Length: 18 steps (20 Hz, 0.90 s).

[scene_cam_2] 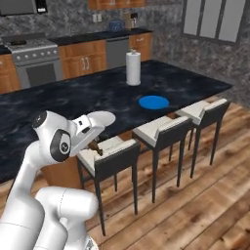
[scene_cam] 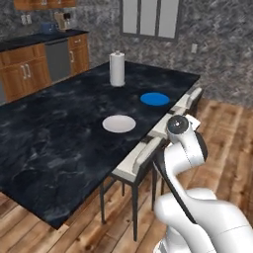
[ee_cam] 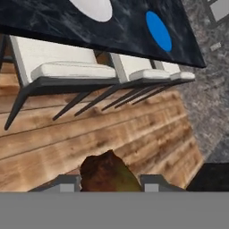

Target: Take the chicken drumsticks from the pan and place one on each plate on the dining counter.

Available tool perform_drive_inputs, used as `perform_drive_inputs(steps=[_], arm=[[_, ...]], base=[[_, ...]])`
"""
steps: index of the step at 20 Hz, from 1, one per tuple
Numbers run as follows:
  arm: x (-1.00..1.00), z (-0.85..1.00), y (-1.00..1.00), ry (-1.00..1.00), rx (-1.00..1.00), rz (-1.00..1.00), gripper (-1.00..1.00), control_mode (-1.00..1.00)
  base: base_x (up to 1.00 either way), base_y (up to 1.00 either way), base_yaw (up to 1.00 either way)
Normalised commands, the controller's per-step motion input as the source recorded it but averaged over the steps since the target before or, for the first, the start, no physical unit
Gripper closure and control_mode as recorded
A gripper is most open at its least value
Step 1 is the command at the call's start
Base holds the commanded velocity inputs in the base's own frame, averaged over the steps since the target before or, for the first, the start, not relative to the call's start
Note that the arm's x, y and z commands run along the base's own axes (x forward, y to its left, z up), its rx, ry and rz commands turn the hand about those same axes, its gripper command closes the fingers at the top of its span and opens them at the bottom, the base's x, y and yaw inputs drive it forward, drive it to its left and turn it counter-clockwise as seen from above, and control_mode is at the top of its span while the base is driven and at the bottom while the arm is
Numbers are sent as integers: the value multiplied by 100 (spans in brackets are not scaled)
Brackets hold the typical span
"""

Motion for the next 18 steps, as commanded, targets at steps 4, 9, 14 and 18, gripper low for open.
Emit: perform_drive_inputs(steps=[4, 9, 14, 18], arm=[[0, 0, 0, 0, 0, 0, 100, 100], [0, 0, 0, 0, 0, 0, 100, 100], [0, 0, 0, 0, 0, 0, 100, 100], [0, 0, 0, 0, 0, 0, 100, 100]], base=[[51, -42, 34], [50, -31, 34], [48, -15, 34], [49, -8, 34]])
